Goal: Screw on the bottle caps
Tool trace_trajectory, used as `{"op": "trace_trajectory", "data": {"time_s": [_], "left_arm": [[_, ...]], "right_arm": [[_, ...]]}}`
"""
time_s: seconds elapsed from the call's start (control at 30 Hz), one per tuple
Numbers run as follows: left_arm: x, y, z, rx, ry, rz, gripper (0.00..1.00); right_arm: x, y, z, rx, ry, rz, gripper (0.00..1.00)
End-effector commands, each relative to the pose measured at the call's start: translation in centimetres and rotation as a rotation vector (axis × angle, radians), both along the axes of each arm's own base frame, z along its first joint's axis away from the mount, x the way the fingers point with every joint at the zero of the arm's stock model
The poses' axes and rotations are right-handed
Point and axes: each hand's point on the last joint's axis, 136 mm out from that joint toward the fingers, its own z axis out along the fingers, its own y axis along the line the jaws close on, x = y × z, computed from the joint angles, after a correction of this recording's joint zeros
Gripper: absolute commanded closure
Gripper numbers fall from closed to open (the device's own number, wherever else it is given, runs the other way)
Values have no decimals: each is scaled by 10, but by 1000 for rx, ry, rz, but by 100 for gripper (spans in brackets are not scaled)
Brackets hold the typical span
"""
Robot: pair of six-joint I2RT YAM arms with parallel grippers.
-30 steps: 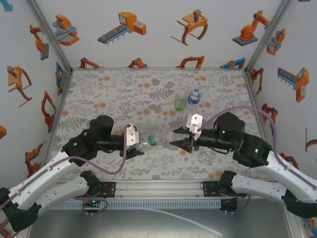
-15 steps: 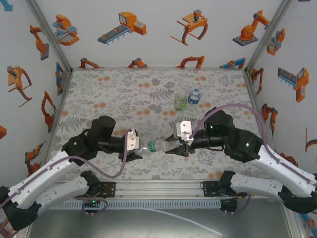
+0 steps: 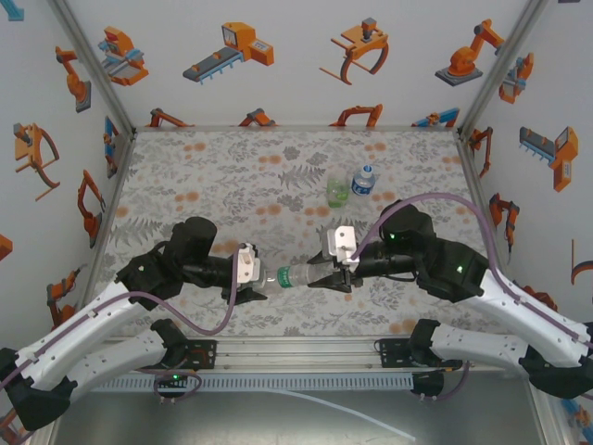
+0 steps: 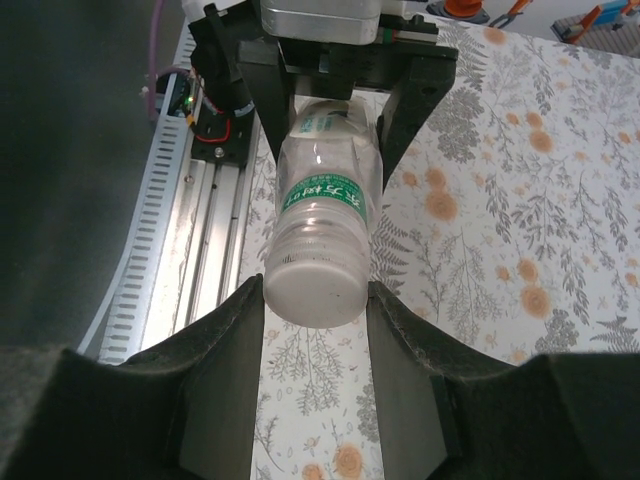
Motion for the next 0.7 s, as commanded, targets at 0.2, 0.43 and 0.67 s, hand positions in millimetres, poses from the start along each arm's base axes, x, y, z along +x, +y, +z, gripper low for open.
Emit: {"op": "trace_trajectory", "data": {"time_s": [0.2,0.43,0.67], "left_arm": [[-8,-3,16,-52,-24,-58,100],[-7,-4,16,-49,-18,-52,100],[-6,-6,17,-45,-2,-48,100]], "right_arm": [[-6,4,18,46,-18,48,100],[-8,5,20,43,-13,62,100],[-9,6,20,34,-2,71,100]]}}
